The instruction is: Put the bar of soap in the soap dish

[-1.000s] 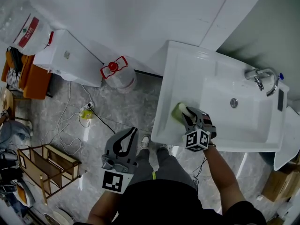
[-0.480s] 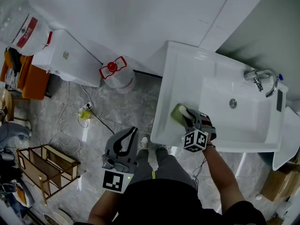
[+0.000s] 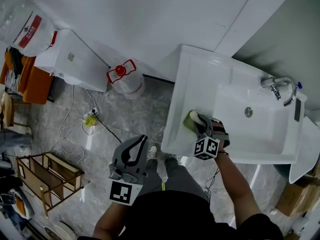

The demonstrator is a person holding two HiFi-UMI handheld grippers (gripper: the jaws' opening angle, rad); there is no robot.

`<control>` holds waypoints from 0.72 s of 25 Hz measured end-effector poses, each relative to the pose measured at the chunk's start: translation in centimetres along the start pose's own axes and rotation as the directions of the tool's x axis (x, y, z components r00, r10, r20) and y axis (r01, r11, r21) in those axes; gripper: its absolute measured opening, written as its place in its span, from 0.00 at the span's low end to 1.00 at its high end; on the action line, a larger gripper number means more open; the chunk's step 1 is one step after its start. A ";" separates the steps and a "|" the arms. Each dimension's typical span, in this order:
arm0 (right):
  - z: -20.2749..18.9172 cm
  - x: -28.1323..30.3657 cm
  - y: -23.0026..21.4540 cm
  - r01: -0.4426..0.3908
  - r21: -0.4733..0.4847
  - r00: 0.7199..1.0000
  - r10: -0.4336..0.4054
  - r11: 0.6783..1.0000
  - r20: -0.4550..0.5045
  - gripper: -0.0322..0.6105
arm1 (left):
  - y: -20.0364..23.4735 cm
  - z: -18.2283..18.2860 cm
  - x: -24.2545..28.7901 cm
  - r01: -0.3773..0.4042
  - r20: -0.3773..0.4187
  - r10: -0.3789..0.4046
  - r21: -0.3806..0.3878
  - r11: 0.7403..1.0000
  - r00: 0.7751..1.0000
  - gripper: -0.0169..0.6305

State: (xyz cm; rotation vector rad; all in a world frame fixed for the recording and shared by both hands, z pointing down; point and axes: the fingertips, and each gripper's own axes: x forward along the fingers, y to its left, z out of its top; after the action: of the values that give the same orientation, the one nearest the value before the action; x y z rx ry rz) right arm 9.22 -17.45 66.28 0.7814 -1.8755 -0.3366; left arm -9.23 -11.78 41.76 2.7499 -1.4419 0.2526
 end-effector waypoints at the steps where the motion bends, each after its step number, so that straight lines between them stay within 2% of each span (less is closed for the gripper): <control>1: 0.1 0.1 -0.1 0.002 -0.004 1.000 -0.002 1.000 0.001 0.24 | 0.0 0.0 0.0 -0.001 0.000 0.001 0.000 1.000 1.000 0.07; 13: 0.2 0.7 -0.8 0.023 -0.013 1.000 -0.023 1.000 0.011 0.24 | 0.0 -0.2 0.0 0.005 -0.003 -0.005 -0.003 1.000 1.000 0.07; 18: 0.2 0.3 -0.4 0.006 -0.007 1.000 -0.006 1.000 0.024 0.24 | 0.0 -0.2 -0.4 0.009 -0.007 -0.009 0.000 1.000 1.000 0.07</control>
State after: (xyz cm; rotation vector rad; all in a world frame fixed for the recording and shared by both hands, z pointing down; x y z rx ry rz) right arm 9.07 -18.02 66.17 0.7820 -1.8937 -0.3574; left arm -9.45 -11.41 41.88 2.7519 -1.4279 0.2616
